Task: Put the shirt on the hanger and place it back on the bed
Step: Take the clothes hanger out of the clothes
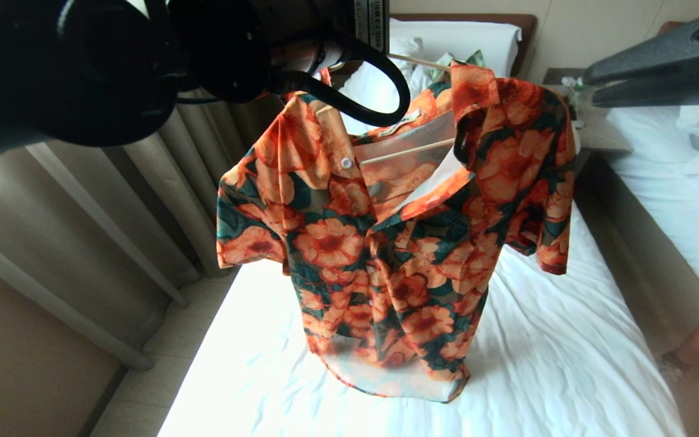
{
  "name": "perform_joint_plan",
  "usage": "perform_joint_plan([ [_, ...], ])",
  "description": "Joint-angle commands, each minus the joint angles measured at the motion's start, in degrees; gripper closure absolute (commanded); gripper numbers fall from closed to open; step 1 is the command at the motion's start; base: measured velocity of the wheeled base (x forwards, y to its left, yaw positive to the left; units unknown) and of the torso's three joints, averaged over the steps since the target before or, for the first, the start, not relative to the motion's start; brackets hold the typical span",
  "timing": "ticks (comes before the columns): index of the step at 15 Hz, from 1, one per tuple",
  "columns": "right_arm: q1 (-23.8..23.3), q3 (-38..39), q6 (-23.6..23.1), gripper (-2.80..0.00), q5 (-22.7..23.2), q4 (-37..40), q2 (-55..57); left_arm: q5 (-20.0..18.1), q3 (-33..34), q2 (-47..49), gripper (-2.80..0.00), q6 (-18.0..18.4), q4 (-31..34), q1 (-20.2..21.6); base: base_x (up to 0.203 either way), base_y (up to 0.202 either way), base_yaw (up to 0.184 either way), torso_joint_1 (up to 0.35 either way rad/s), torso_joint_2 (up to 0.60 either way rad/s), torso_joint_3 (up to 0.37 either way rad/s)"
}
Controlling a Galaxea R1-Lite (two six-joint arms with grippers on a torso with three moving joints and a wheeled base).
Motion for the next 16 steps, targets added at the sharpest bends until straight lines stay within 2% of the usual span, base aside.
perform_joint_plan([
  [1,2.6,-1.5,1.2,-2.8,-1.7,-0.6,3.6,0.2,0.0,0.0,0.0,0.1,-0.1,0.0,0.0,0.0,0.0,0.0,0.0,0.0],
  [3,5.0,-1.7,2.3,-2.8,-5.7,-3.2,5.4,0.2,0.0,0.0,0.0,0.1,-0.1,-0.1,0.0,0.0,0.0,0.0,0.0,0.0],
  [8,7.7,-2.3,3.4,-2.8,-6.5,-8.3,8.8,0.3,0.0,-0.4,0.0,0.1,-0.1,-0.1,0.0,0.0,0.0,0.0,0.0,0.0],
  [11,9.6,-3.8,4.5,-2.8,-9.8,-10.8,11.3,0.3,0.0,-0.5,0.0,0.1,-0.1,0.0,0.0,0.0,0.0,0.0,0.0,0.0],
  [12,10.4,-3.7,5.0,0.0,-9.9,-12.0,11.7,0.3,0.0,-0.5,0.0,0.1,-0.1,0.0,0.0,0.0,0.0,0.0,0.0,0.0],
  [16,11.8,-3.8,5.1,0.0,-10.1,-13.6,12.9,0.3,0.0,-0.6,0.0,0.1,-0.1,-0.1,0.0,0.0,0.0,0.0,0.0,0.0],
])
